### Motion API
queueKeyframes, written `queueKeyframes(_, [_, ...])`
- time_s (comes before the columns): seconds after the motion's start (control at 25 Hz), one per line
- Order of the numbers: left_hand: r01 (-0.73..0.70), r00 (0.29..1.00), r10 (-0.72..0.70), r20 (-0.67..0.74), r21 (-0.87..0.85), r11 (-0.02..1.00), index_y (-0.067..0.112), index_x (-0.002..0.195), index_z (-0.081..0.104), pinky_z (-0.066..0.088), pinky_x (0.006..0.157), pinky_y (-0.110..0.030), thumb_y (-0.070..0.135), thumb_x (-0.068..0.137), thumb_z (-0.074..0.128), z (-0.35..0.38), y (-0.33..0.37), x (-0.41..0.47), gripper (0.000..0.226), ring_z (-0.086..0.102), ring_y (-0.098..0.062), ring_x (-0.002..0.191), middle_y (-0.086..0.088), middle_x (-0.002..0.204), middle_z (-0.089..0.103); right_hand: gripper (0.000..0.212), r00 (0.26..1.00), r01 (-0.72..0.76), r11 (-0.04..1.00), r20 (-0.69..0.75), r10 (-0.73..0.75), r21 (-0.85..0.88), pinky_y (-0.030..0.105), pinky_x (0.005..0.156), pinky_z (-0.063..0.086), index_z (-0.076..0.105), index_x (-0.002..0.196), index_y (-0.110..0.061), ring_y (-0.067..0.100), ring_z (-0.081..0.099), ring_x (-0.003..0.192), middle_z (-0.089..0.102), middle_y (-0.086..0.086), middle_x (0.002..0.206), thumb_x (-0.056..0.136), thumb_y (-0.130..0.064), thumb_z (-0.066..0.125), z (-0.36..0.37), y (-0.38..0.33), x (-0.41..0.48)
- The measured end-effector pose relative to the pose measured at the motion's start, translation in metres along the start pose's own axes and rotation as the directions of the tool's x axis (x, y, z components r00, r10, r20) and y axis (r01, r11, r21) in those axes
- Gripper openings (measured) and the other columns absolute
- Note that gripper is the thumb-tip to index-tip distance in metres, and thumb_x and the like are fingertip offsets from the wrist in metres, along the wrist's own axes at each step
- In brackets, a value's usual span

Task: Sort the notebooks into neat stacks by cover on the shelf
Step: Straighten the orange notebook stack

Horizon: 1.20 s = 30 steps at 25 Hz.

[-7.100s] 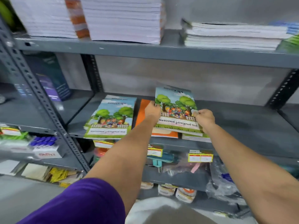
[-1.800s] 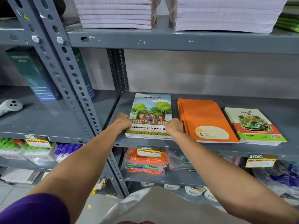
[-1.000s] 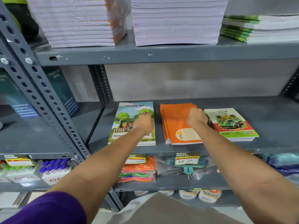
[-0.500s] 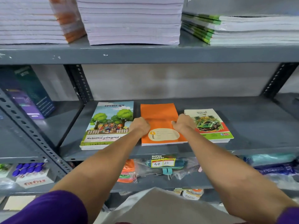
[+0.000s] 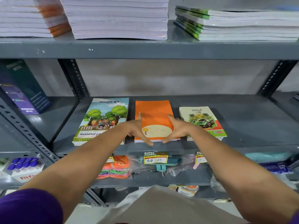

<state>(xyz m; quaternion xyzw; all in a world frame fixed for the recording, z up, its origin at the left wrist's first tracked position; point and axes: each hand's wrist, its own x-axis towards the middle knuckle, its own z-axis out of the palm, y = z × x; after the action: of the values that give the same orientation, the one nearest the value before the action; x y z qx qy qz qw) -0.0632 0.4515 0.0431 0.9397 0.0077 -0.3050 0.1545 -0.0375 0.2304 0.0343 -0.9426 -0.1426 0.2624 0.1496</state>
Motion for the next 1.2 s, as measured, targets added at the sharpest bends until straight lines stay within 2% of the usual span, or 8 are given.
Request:
queueKeyframes(0.16, [-0.008,0.993,0.023,-0.114,0.128,0.992,0.016,0.147,-0.03,0.042,0.105,-0.039,0.045,0.053,0.091,0.004,0.001,0.004,0.156,0.044,-0.035,0.133,-0.017,0.151,0.037,0.143,1.0,0.002,0.998,-0.001,-0.002,-0.068,0.046,0.113,0.028,-0.006,0.151,-0.03,0.029,0.022,0.143,0.013,0.006,0.158,0.047,-0.059,0.087,0.001,-0.001,0.003])
queueKeyframes(0.24, [-0.019,0.984,0.043,-0.175,0.135,0.991,0.016,0.151,-0.019,0.047,0.1,-0.041,0.044,0.052,0.091,0.006,-0.002,0.007,0.151,0.05,-0.035,0.125,-0.016,0.142,0.046,0.135,0.999,0.002,0.996,-0.044,-0.006,-0.085,0.044,0.11,0.031,-0.004,0.152,-0.03,0.031,0.026,0.142,0.015,0.008,0.156,0.053,-0.057,0.084,0.003,-0.001,0.004])
queueKeyframes(0.36, [-0.038,0.96,0.079,-0.267,0.155,0.987,0.015,0.149,0.007,0.052,0.094,-0.042,0.047,0.051,0.09,0.008,-0.005,0.01,0.131,0.057,-0.031,0.112,-0.012,0.123,0.055,0.127,0.997,0.009,0.994,-0.069,-0.017,-0.106,0.043,0.108,0.035,-0.004,0.152,-0.031,0.033,0.033,0.137,0.021,0.011,0.152,0.059,-0.057,0.079,0.004,0.0,0.008])
queueKeyframes(0.48, [-0.048,0.953,0.091,-0.288,0.153,0.987,0.016,0.143,0.019,0.053,0.091,-0.041,0.047,0.052,0.09,0.008,-0.006,0.011,0.119,0.058,-0.029,0.109,-0.009,0.118,0.056,0.135,1.0,-0.004,0.988,-0.025,0.0,-0.155,0.05,0.11,0.033,-0.011,0.15,-0.034,0.035,0.03,0.139,0.016,0.012,0.154,0.055,-0.059,0.081,0.002,0.0,0.011])
queueKeyframes(0.64, [-0.055,0.951,0.1,-0.291,0.159,0.986,0.015,0.143,0.021,0.052,0.089,-0.038,0.047,0.052,0.09,0.007,-0.006,0.011,0.119,0.058,-0.028,0.11,-0.009,0.119,0.057,0.141,0.999,0.01,0.985,-0.034,-0.016,-0.17,0.048,0.109,0.034,-0.013,0.15,-0.032,0.035,0.032,0.137,0.02,0.014,0.15,0.054,-0.053,0.087,0.004,0.001,0.013])
queueKeyframes(1.0, [-0.057,0.935,0.099,-0.34,0.13,0.99,0.016,0.143,0.023,0.055,0.089,-0.038,0.049,0.05,0.089,0.017,-0.011,0.014,0.119,0.061,-0.027,0.104,-0.006,0.115,0.06,0.141,1.0,0.017,0.984,-0.013,-0.019,-0.176,0.047,0.109,0.032,-0.02,0.149,-0.031,0.035,0.033,0.136,0.019,0.015,0.149,0.057,-0.054,0.085,0.005,0.0,0.013])
queueKeyframes(1.12, [-0.061,0.93,0.081,-0.359,0.067,0.996,0.018,0.146,0.017,0.052,0.094,-0.039,0.05,0.049,0.09,0.021,-0.013,0.013,0.125,0.06,-0.028,0.109,-0.007,0.121,0.06,0.142,1.0,-0.005,0.985,0.001,0.005,-0.175,0.05,0.112,0.029,-0.023,0.148,-0.034,0.035,0.028,0.14,0.011,0.015,0.154,0.056,-0.059,0.083,0.005,-0.001,0.014])
queueKeyframes(1.2, [-0.095,0.945,0.07,-0.318,-0.066,0.993,0.022,0.149,0.009,0.047,0.101,-0.041,0.056,0.047,0.088,0.019,-0.015,0.01,0.133,0.056,-0.029,0.118,-0.005,0.13,0.057,0.147,0.999,-0.029,0.992,0.01,0.031,-0.12,0.05,0.114,0.025,-0.025,0.146,-0.035,0.033,0.02,0.144,0.004,0.011,0.158,0.05,-0.066,0.082,0.006,0.0,0.012])
